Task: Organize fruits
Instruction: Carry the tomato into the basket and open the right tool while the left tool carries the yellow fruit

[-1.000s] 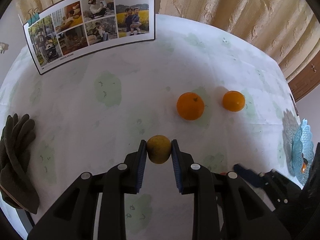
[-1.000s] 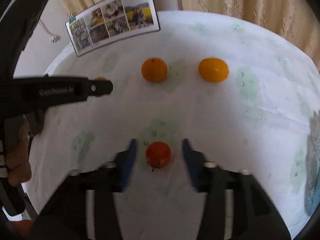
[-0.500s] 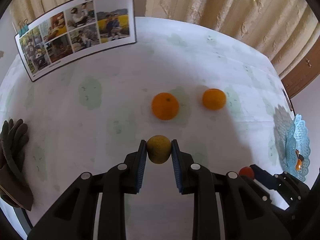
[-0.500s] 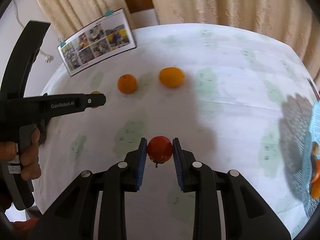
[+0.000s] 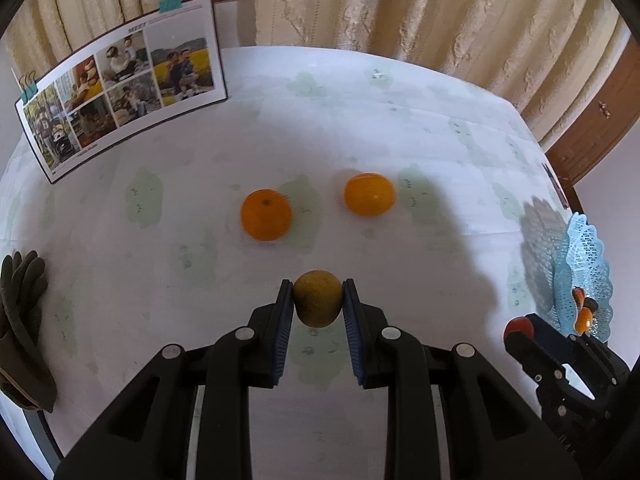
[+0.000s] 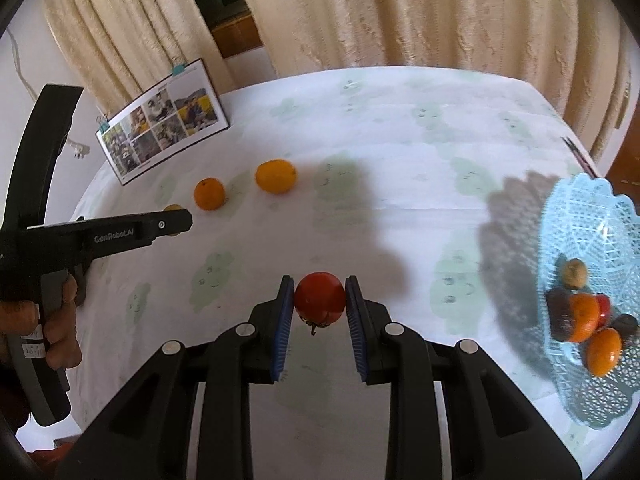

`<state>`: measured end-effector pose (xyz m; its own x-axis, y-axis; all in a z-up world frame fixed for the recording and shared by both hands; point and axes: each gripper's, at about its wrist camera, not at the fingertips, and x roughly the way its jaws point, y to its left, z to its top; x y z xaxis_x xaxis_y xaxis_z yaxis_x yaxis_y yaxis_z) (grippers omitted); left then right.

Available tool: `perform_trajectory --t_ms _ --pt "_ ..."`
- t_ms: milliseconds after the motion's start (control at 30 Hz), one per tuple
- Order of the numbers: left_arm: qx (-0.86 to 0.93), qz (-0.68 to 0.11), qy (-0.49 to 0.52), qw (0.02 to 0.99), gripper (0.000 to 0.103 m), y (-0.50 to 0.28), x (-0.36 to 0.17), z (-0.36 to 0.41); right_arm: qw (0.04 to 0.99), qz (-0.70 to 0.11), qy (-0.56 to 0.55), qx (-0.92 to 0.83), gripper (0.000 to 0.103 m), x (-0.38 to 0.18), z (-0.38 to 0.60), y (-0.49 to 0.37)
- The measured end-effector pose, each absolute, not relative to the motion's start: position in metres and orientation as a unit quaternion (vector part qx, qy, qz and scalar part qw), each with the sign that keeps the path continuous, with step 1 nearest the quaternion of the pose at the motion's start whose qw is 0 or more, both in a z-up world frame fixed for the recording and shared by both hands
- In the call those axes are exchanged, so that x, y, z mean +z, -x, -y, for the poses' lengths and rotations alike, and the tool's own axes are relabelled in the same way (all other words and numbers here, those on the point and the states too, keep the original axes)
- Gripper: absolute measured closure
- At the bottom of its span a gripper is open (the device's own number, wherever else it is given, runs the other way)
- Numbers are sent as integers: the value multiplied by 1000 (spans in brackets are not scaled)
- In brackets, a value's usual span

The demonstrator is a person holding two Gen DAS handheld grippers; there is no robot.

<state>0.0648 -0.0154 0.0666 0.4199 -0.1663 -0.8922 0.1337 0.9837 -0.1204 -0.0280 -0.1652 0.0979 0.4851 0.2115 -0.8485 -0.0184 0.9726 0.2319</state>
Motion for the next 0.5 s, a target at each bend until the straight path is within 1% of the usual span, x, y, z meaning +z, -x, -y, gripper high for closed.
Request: perform_trajectory --t_ms 500 --pt "-99 -523 9 847 78 -52 77 50 871 -477 -115 8 76 120 231 48"
